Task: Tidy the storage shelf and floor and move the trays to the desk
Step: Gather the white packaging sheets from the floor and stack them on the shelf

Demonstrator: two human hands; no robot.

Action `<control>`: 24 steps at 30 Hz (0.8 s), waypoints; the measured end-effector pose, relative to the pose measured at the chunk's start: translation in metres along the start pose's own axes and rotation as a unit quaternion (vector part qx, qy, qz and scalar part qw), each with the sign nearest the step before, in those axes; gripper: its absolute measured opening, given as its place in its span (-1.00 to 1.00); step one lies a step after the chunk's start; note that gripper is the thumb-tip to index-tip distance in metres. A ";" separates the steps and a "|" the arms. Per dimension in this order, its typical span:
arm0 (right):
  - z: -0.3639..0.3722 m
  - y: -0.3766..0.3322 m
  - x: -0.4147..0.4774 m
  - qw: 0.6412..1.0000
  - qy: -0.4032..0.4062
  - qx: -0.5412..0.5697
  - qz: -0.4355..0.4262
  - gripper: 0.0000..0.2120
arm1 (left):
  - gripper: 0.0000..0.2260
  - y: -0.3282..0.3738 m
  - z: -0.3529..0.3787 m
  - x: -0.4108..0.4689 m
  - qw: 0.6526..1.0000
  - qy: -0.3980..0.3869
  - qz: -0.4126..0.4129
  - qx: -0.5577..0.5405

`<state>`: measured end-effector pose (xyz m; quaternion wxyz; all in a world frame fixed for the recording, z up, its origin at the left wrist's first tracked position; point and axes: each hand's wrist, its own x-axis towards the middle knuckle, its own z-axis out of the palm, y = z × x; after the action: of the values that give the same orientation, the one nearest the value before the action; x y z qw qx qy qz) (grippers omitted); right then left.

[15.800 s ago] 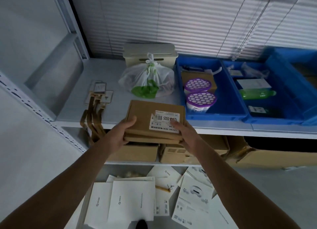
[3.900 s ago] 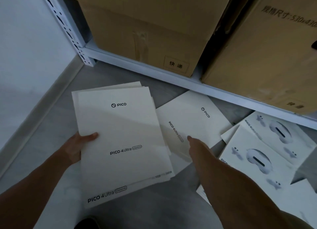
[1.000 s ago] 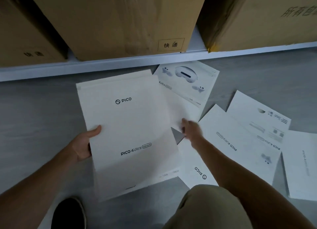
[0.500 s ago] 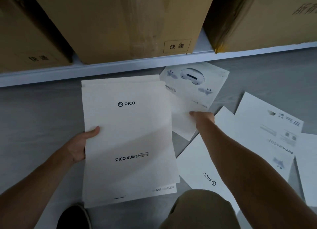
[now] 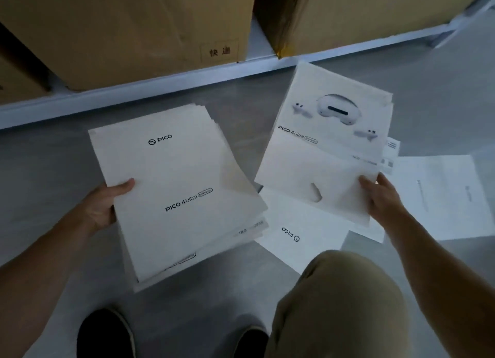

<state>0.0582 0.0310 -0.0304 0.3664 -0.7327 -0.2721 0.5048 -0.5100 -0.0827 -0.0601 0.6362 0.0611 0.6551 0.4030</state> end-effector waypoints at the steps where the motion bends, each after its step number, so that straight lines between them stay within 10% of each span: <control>1: -0.005 -0.001 -0.004 0.999 -0.029 0.023 0.003 -0.77 | -0.86 0.002 0.009 0.003 1.000 -0.004 0.007 0.001; 8: 0.044 -0.002 -0.028 0.976 -0.210 -0.039 -0.032 -0.74 | -0.73 0.005 0.101 0.010 0.998 -0.054 0.022 0.025; 24: 0.061 0.081 -0.045 0.980 -0.179 -0.084 0.007 -0.41 | -0.32 -0.029 0.187 0.013 0.981 -0.185 0.030 0.048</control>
<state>-0.0125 -0.0346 -0.0851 0.2458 -0.6606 -0.3695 0.6056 -0.3347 -0.0100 -0.0624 0.7301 0.1846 0.5428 0.3717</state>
